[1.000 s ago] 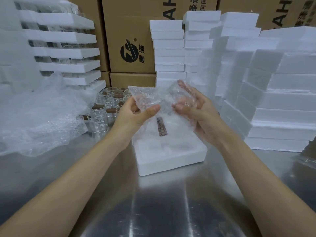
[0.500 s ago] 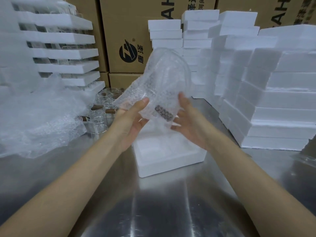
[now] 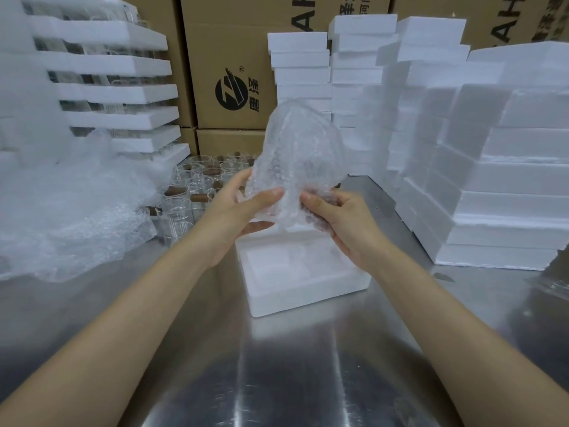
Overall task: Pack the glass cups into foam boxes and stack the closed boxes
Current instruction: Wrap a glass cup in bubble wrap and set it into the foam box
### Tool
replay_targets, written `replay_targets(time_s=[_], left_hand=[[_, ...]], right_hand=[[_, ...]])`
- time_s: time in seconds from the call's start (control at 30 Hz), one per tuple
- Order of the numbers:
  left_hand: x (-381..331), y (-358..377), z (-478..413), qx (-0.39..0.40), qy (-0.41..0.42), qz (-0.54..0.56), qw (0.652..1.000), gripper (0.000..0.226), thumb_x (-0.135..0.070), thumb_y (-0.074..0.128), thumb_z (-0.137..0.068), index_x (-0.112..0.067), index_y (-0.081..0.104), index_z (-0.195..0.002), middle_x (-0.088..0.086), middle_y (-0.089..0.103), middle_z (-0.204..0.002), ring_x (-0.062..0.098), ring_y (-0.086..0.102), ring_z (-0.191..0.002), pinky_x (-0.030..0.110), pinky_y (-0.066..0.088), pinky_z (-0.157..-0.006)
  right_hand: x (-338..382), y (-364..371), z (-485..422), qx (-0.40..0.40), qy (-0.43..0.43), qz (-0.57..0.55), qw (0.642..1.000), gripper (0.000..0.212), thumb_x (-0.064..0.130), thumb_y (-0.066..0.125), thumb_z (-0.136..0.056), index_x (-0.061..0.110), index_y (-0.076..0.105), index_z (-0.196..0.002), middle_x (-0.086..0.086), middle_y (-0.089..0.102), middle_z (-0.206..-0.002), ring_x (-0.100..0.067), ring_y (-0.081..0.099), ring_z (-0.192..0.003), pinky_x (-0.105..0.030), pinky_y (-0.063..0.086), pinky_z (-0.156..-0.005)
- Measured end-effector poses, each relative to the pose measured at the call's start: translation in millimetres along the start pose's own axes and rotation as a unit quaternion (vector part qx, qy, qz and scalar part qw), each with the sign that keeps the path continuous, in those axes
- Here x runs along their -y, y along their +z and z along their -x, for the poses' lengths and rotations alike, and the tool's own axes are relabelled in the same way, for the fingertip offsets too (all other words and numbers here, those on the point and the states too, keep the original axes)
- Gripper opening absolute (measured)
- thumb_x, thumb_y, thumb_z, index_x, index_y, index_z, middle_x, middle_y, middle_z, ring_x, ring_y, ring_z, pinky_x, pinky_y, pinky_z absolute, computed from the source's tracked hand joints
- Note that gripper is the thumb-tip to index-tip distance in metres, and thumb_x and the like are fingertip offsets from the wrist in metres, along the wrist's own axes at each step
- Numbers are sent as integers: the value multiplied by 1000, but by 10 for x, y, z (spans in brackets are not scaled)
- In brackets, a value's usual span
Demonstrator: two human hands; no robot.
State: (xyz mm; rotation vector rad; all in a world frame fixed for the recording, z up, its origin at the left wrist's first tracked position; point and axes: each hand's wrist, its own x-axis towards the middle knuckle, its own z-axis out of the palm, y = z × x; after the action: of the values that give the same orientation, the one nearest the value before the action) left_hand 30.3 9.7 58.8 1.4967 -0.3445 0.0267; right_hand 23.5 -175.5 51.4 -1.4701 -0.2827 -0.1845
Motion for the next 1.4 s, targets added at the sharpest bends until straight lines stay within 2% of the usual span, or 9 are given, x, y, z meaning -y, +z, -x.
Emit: replay_targets(time_s=[0.17, 0.27, 0.37, 0.53, 0.67, 0.87, 1.1, 1.27, 1.4], left_hand=[[51, 136, 68, 76, -39, -19, 996, 48, -44, 77, -73, -29, 61, -115, -8, 72, -111, 19, 69, -102, 48, 54, -91], [70, 136, 60, 24, -25, -22, 999, 41, -54, 77, -67, -39, 60, -101, -32, 69, -92, -10, 65, -92, 38, 50, -93], [41, 94, 39, 23, 8, -84, 996, 57, -60, 71, -70, -34, 59, -118, -22, 69, -111, -1, 63, -105, 35, 48, -96], [-41, -11, 59, 110, 72, -179, 975, 53, -62, 63, -70, -41, 54, -118, -22, 68, -109, 3, 66, -98, 16, 53, -78], [-88, -58, 109, 180, 68, -187, 963, 60, -57, 71, -70, -42, 48, -123, -21, 65, -119, 3, 64, -107, 15, 51, -82], [-48, 13, 84, 120, 93, -231, 961, 82, -68, 52, -70, -25, 39, -138, -9, 62, -121, 6, 65, -99, 35, 55, -88], [24, 101, 79, 75, 103, -209, 970, 62, -69, 53, -72, -35, 43, -123, -24, 64, -100, -1, 65, -86, 20, 53, -76], [57, 136, 86, -11, 89, -198, 976, 11, -43, 38, -100, -40, 41, -111, -30, 56, -94, -23, 55, -73, 1, 42, -58], [32, 168, 129, -16, 46, -208, 977, 54, -65, 15, -93, -41, 32, -138, -36, 46, -123, -13, 52, -106, 17, 41, -91]], right_hand=[[23, -17, -8, 3, -21, 21, 1000, 30, 38, 69, -76, 8, 74, -80, 0, 59, -63, -9, 48, -54, -18, 37, -52], [56, -69, -26, -7, 44, -23, 999, 33, 45, 65, -82, 12, 72, -86, 0, 68, -78, -11, 61, -67, -19, 50, -59], [95, -142, -50, 15, 66, -44, 997, 14, 21, 67, -88, 9, 73, -89, 3, 73, -79, -7, 61, -65, -13, 48, -57], [160, -176, -20, 23, 43, -19, 999, 24, 12, 75, -76, -5, 72, -93, -5, 74, -91, -18, 66, -91, -33, 45, -91], [149, -87, 16, 41, -21, -2, 999, 8, 9, 76, -72, 11, 72, -78, 11, 67, -64, -2, 61, -65, -14, 46, -69], [127, -23, 21, 28, -60, 26, 997, 16, 1, 66, -87, 16, 61, -89, 3, 60, -72, -16, 52, -64, -23, 40, -57], [164, 63, 110, 91, -136, 171, 972, 32, 21, 55, -87, 31, 57, -56, 20, 55, -64, 2, 48, -65, -11, 38, -63], [81, 59, 114, 190, -87, 275, 939, 31, 58, 63, -82, 30, 72, -92, 12, 47, -123, -5, 40, -123, -24, 34, -106], [83, 114, 131, 168, -50, 216, 961, 36, 53, 58, -81, 23, 74, -72, 8, 46, -129, 7, 55, -99, -10, 46, -74]])
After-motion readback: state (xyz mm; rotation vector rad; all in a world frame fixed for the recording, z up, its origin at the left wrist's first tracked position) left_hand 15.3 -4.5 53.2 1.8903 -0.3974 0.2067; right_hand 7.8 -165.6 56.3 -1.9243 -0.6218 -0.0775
